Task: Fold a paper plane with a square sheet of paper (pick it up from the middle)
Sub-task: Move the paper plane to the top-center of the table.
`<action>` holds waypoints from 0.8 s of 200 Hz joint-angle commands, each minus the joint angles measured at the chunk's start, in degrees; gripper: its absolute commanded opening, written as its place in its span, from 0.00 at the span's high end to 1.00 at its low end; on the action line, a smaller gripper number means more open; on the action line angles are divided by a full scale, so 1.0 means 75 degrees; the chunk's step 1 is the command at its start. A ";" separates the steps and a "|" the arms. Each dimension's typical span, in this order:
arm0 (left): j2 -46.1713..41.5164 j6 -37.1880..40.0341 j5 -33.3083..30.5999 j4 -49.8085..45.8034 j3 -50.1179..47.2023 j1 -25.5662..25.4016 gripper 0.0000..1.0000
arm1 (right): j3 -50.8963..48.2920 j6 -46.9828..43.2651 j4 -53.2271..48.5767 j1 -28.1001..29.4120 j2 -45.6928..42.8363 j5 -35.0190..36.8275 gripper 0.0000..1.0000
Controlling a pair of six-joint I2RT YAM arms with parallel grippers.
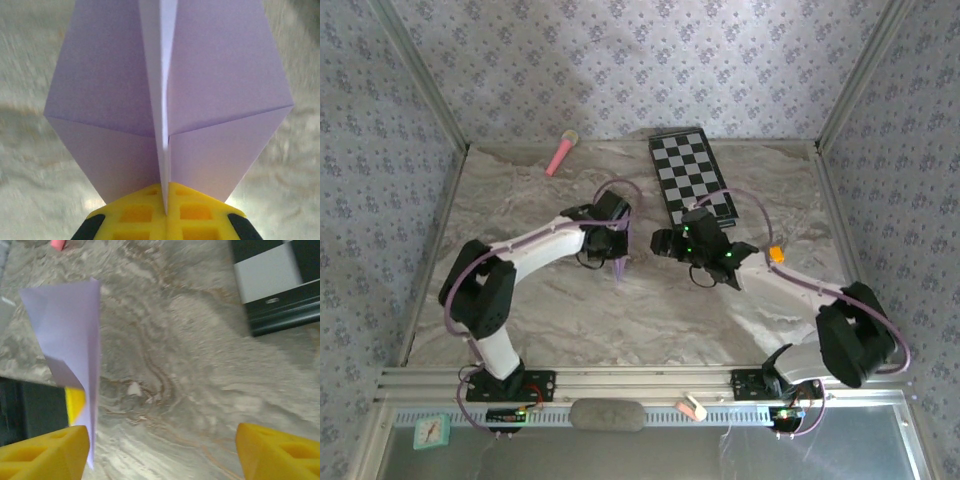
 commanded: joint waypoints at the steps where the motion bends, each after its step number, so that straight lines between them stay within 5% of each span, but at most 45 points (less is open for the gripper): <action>1: 0.0615 0.0567 -0.0617 -0.0595 0.0914 0.0143 0.95 | -0.0367 -0.0389 -0.0701 -0.0205 -0.0523 0.0501 0.17; 66: 0.2332 0.0787 -0.0823 -0.1478 0.2839 0.0248 0.93 | -0.0903 -0.0726 -0.0743 -0.1010 -0.1347 -0.0178 0.15; 160: 0.3147 0.0696 -0.0509 -0.1835 0.3408 0.0398 0.84 | -0.0824 -0.0655 -0.0696 -0.1492 -0.1272 -0.0544 0.15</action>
